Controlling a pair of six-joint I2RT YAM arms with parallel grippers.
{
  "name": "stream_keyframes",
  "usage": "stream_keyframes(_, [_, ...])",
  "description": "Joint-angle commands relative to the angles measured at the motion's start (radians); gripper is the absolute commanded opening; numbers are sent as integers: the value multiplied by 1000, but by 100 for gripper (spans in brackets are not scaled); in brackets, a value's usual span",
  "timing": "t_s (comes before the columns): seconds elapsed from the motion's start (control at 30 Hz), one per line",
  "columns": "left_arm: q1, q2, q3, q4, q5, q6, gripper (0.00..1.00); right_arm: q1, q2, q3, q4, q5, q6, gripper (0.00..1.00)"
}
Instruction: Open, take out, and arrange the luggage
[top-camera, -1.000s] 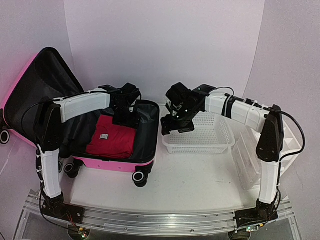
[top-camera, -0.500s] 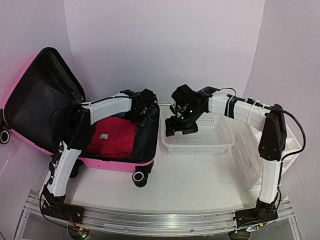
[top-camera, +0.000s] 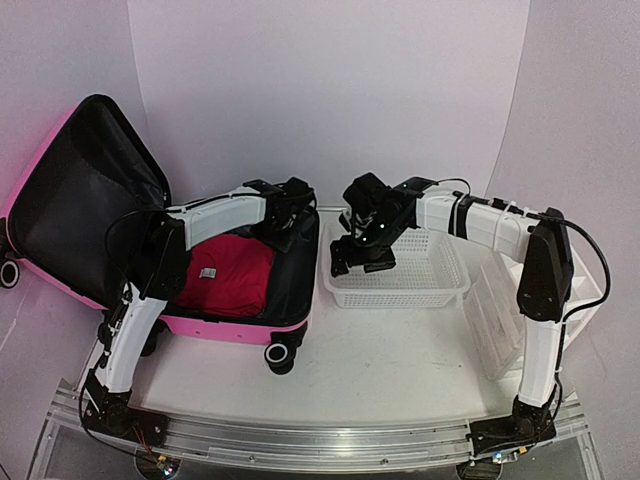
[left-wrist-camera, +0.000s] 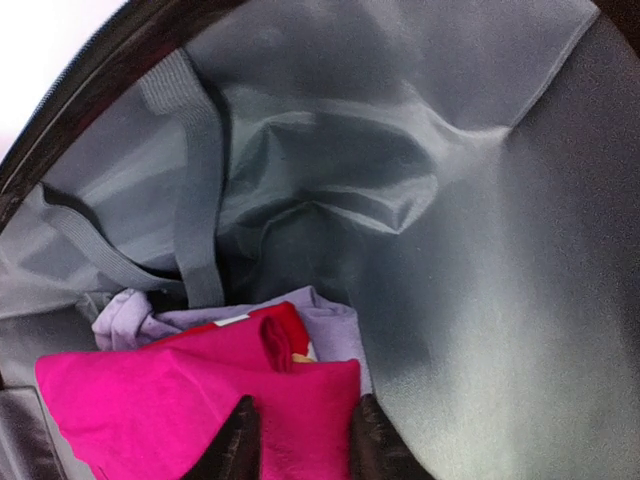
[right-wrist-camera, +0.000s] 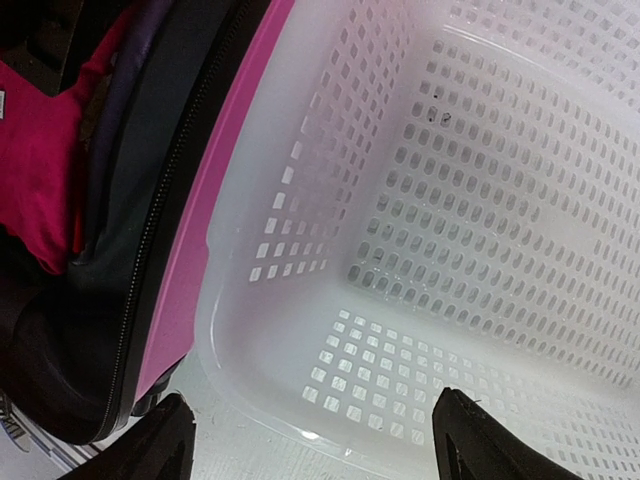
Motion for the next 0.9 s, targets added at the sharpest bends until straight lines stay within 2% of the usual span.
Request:
stream_keyframes(0.0, [17, 3, 59, -4, 44, 1, 26, -9, -37, 35, 37, -13, 30, 84])
stream_keyframes(0.2, [21, -15, 59, -2, 71, -8, 0, -28, -21, 66, 52, -34, 119, 84])
stream_keyframes(0.63, [21, -226, -91, 81, 238, -63, 0, -88, 110, 210, 233, -275, 426, 79])
stream_keyframes(0.87, [21, -309, -170, 119, 320, -74, 0, -100, 229, 338, 307, -329, 604, 78])
